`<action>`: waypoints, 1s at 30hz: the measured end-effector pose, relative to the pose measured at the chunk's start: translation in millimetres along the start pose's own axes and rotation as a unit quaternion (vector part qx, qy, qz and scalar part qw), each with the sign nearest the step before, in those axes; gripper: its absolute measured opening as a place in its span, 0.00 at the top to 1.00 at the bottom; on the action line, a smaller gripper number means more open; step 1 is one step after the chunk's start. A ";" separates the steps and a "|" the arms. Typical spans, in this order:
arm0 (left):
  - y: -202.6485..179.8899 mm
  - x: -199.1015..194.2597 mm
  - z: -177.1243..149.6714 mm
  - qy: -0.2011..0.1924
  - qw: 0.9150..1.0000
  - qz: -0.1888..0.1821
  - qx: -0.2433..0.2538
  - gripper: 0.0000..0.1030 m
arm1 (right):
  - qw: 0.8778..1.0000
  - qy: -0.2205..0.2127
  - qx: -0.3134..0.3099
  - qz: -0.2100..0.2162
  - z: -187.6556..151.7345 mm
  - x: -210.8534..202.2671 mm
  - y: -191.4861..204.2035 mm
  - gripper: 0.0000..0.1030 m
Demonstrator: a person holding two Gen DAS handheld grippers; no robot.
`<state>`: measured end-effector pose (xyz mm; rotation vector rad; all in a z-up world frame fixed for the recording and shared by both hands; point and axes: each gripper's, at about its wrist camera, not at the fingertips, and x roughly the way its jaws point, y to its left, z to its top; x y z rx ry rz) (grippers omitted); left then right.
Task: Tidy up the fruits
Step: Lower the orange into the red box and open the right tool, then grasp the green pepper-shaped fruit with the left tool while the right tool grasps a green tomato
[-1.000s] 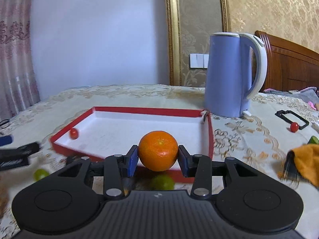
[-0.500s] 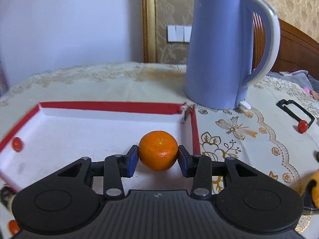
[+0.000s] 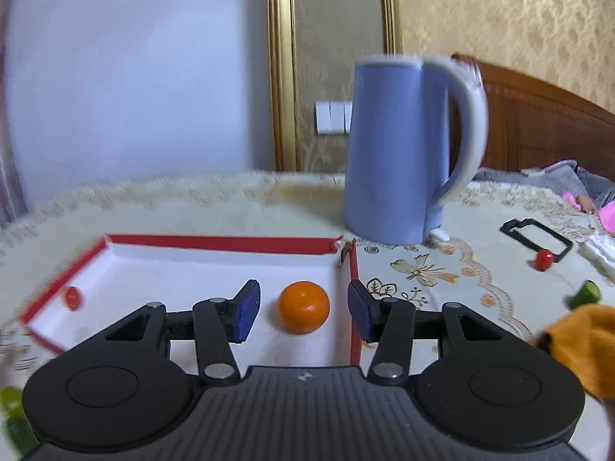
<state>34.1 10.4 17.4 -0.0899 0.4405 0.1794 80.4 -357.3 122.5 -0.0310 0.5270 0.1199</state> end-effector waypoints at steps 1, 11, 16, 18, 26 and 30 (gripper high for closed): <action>-0.6 -2.8 -0.8 -0.003 1.000 -0.003 0.005 0.03 | 1.000 -0.011 0.002 0.004 -3.6 -13.2 0.4 0.45; -9.5 -38.9 -11.7 -0.013 0.995 -0.053 0.083 0.03 | 0.999 -0.042 -0.016 0.002 -62.7 -82.9 17.0 0.34; -21.8 -69.5 -30.3 -0.035 0.983 -0.105 0.143 0.05 | 0.999 -0.028 -0.018 0.023 -72.8 -88.7 17.8 0.34; -30.6 -78.8 -35.6 -0.039 0.979 -0.123 0.157 0.07 | 0.999 -0.029 -0.018 0.019 -74.5 -90.2 18.5 0.34; -68.1 -74.4 -53.7 -0.002 0.966 -0.165 0.201 0.39 | 0.999 -0.031 -0.020 0.010 -81.9 -96.4 15.5 0.29; -68.6 -57.8 -52.2 0.039 0.966 -0.176 0.184 0.61 | 0.999 -0.031 -0.021 0.013 -82.3 -97.2 15.3 0.29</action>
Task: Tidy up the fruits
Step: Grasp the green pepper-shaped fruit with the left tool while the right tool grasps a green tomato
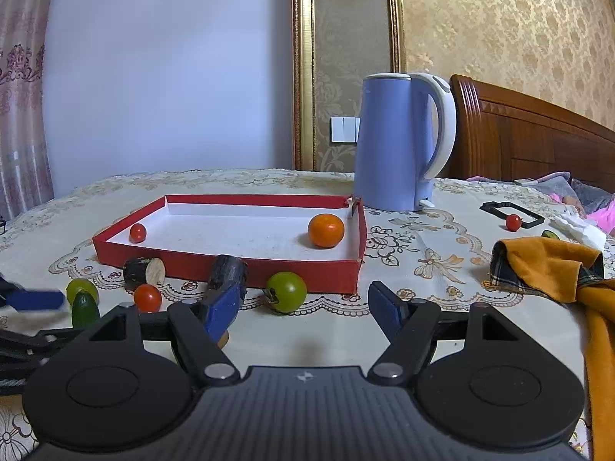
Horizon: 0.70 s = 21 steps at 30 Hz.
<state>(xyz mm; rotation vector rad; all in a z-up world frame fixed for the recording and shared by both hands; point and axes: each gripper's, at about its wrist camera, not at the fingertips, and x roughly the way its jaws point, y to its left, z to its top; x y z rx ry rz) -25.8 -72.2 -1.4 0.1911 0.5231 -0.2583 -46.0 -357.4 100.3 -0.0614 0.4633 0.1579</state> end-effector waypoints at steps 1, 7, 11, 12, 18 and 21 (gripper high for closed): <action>2.2 2.3 0.3 0.004 1.000 0.001 -0.004 0.63 | 1.000 0.000 -0.001 0.001 -0.2 0.1 0.3 0.29; 8.7 11.4 4.1 0.008 1.000 0.003 -0.014 0.63 | 1.000 0.000 -0.014 0.004 -2.1 2.1 5.6 0.29; 8.4 15.8 6.8 0.015 1.000 0.004 -0.013 0.64 | 1.000 0.002 -0.014 0.011 -1.9 2.7 7.6 0.29; 8.7 15.7 6.5 0.015 1.000 0.003 -0.014 0.64 | 1.000 0.003 -0.014 0.011 -1.9 2.9 7.7 0.29; 8.3 16.5 6.3 0.015 1.000 0.014 -0.014 0.75 | 1.000 0.013 -0.010 0.015 -3.0 5.2 3.7 0.29; 8.6 14.8 5.6 0.013 1.000 0.011 -0.017 0.76 | 1.000 0.017 -0.005 0.013 -2.2 6.6 -0.2 0.29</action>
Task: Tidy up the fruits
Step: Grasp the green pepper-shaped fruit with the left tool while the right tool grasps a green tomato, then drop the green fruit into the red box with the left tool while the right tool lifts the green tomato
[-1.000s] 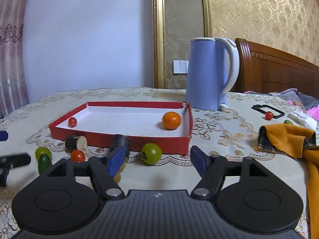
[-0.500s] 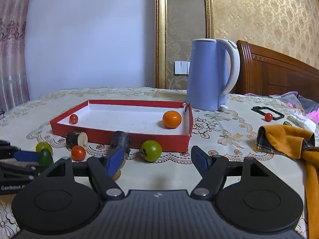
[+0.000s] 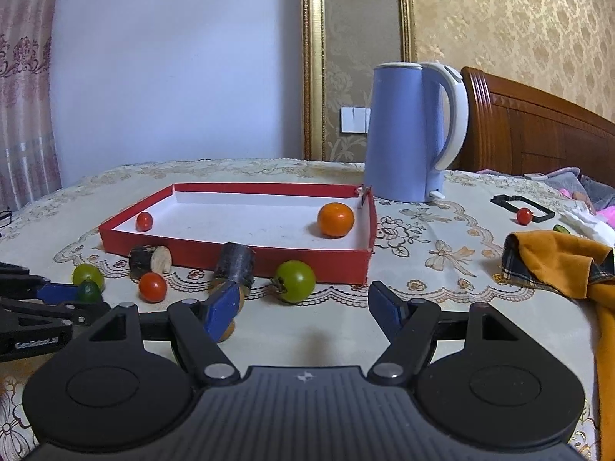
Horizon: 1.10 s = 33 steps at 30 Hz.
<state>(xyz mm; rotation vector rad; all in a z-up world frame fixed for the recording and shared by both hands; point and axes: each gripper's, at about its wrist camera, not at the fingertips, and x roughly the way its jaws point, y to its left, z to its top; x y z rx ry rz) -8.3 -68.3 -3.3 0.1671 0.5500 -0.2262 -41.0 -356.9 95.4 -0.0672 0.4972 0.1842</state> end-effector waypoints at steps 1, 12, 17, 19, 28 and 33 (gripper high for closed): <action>0.0 -0.9 -0.3 -0.001 1.000 -0.003 0.000 0.76 | 1.000 0.004 -0.002 0.000 0.8 1.4 -0.8 0.29; -0.5 -10.4 -2.6 -0.015 1.000 0.000 0.001 0.76 | 0.996 0.057 -0.063 -0.003 15.0 43.4 6.1 0.39; 0.8 -10.8 -3.5 -0.015 1.000 -0.001 -0.003 0.76 | 0.994 0.083 -0.072 0.009 15.5 62.9 12.8 0.51; 0.9 -12.0 -4.1 -0.017 1.000 -0.002 -0.003 0.76 | 0.993 0.095 -0.069 0.011 14.3 72.5 13.3 0.62; 3.8 -23.8 3.0 -0.037 0.999 0.006 -0.002 0.76 | 0.995 0.090 -0.041 0.027 16.7 66.8 2.6 0.70; 6.7 -19.6 20.0 -0.047 0.999 0.020 0.004 0.76 | 0.997 0.059 -0.033 0.030 14.7 41.9 3.3 0.70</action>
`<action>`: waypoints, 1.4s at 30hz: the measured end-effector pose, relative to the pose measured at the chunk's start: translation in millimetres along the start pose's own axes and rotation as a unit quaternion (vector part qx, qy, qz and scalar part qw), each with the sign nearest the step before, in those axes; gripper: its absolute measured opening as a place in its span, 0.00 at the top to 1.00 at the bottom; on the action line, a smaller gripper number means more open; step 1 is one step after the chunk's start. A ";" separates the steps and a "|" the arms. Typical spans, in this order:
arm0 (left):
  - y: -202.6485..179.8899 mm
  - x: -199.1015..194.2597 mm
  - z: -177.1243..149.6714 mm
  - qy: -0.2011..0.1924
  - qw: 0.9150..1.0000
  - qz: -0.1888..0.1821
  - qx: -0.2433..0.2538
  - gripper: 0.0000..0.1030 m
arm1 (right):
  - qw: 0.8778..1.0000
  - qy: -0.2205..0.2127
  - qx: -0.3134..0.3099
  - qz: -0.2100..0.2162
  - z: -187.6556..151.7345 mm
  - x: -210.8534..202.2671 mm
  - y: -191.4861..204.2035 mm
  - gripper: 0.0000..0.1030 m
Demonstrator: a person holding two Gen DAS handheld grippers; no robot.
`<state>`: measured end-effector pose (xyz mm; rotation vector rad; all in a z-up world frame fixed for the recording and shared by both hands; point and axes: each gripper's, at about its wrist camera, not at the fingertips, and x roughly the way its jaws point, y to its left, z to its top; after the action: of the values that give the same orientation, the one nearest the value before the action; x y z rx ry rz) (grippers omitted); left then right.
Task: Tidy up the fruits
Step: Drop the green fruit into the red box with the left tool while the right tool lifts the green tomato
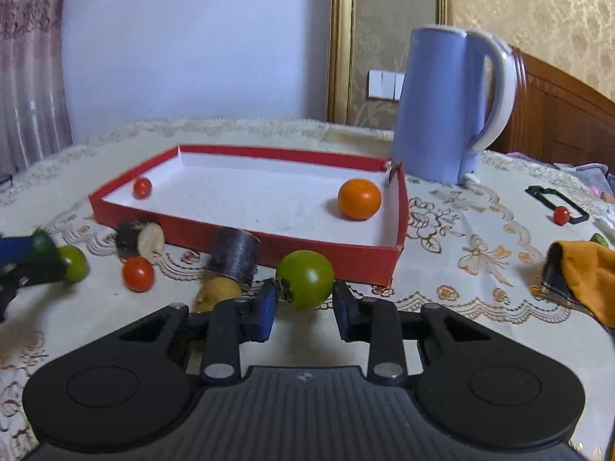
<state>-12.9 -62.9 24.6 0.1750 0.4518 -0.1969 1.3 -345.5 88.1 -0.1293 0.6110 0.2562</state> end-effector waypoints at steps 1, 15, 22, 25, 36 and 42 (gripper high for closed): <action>0.1 3.6 4.6 -0.003 1.000 0.005 0.001 0.76 | 1.000 -0.006 0.003 0.000 -0.3 -4.0 -0.3 0.70; 10.1 112.2 71.9 0.051 0.997 0.063 -0.011 0.74 | 0.998 -0.047 0.022 0.022 -6.8 -38.2 -2.7 0.70; 19.2 158.5 87.9 0.082 0.993 0.087 -0.021 0.75 | 0.998 -0.049 0.015 0.025 -6.2 -39.0 -1.0 0.70; 18.3 171.5 90.0 0.093 0.991 0.090 -0.020 0.74 | 0.998 -0.048 0.015 0.029 -5.9 -38.2 -0.7 0.70; 17.5 179.7 93.7 0.100 0.991 0.090 -0.028 0.55 | 0.998 -0.049 0.012 0.035 -5.9 -37.8 3.3 0.70; 13.8 163.6 94.3 0.086 0.991 0.099 -0.020 0.54 | 0.998 -0.047 0.012 0.036 -5.8 -36.0 4.4 0.70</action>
<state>173.4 -93.9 36.4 0.1973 0.6059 0.0233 -31.5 -349.5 104.1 -0.0712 0.5251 0.3231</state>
